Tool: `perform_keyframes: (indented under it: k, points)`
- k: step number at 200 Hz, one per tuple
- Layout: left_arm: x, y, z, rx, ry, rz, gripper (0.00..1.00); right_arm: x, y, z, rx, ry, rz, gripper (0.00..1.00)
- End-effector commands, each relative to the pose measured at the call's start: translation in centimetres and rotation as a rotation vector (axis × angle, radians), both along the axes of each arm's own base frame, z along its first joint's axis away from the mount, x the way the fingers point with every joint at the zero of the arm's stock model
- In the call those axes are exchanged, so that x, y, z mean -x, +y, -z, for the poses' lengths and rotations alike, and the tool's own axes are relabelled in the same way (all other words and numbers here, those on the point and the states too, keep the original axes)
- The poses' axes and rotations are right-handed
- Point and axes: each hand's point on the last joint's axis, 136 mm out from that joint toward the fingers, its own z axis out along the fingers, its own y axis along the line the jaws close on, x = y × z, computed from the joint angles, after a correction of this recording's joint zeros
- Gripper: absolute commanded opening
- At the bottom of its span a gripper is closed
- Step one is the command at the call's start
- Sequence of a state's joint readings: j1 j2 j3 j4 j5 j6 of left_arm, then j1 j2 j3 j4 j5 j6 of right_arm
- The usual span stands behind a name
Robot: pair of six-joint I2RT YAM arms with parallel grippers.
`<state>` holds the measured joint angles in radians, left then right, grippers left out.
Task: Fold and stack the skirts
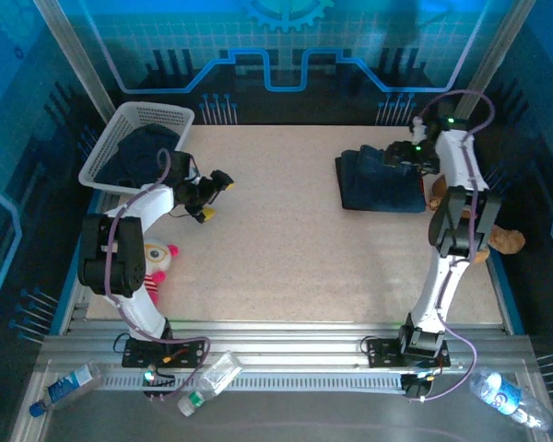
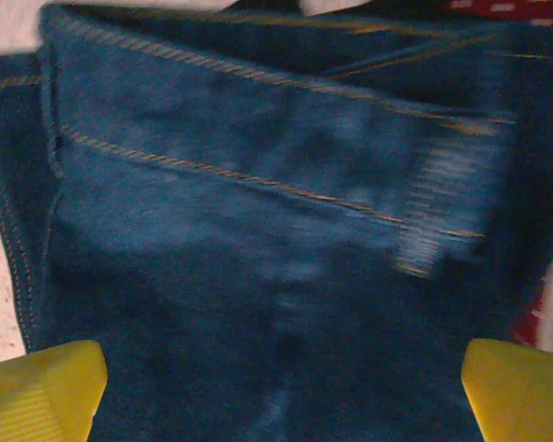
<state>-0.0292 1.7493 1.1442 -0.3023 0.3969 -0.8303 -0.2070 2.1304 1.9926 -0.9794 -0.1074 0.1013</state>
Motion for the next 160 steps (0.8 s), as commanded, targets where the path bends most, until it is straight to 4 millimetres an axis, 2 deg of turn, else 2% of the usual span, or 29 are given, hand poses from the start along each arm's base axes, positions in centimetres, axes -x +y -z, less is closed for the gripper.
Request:
perform_keyframes:
  k: [1, 26, 44, 66, 73, 96, 109, 119, 131, 140, 144, 148, 160]
  points:
    - [-0.4, -0.4, -0.1, 0.007, -0.008, 0.021, 0.99, 1.0, -2.8, 2.1, -0.087, 0.064, 0.175, 0.88]
    - [-0.5, -0.5, -0.2, 0.011, -0.01, 0.017, 0.99, 1.1, -5.9, 3.9, -0.043, 0.106, 0.313, 0.59]
    - [-0.4, -0.4, -0.2, 0.005, -0.006, 0.018, 0.99, 0.6, -6.5, 4.8, -0.076, 0.119, 0.351, 0.47]
    - [-0.2, -0.3, 0.0, 0.001, 0.0, 0.017, 0.99, -0.4, -6.0, 5.5, -0.107, 0.134, 0.313, 0.39]
    - [-0.2, -0.3, 0.0, 0.002, 0.001, 0.016, 0.99, -0.6, -5.5, 6.7, -0.125, 0.156, 0.291, 0.39]
    - [-0.4, -0.3, 0.2, 0.005, 0.003, 0.013, 0.99, -1.4, -4.3, 7.5, -0.163, 0.174, 0.245, 0.38]
    - [-0.4, -0.4, 0.2, 0.008, 0.002, 0.012, 0.99, -1.7, -4.0, 7.8, -0.165, 0.169, 0.228, 0.3]
    - [-0.5, -0.4, 0.2, 0.011, 0.001, 0.014, 0.99, -2.1, -3.8, 7.1, -0.163, 0.146, 0.216, 0.2]
    - [-0.5, -0.4, 0.0, 0.01, 0.0, 0.015, 0.99, -2.4, -3.8, 5.5, -0.119, 0.101, 0.197, 0.14]
    - [-0.4, -0.4, 0.0, 0.008, 0.0, 0.016, 0.99, -2.6, -4.1, 3.9, -0.047, 0.062, 0.182, 0.1]
    - [-0.5, -0.4, -0.1, 0.007, -0.002, 0.017, 0.99, -2.6, -4.4, 3.8, -0.011, 0.058, 0.178, 0.09]
    - [-0.5, -0.4, -0.2, 0.007, -0.002, 0.017, 0.99, -2.6, -4.7, 2.2, 0.036, 0.03, 0.178, 0.08]
    - [-0.4, -0.4, -0.2, 0.006, -0.003, 0.017, 0.99, -2.4, -5.4, 0.6, 0.161, 0.012, 0.168, 0.05]
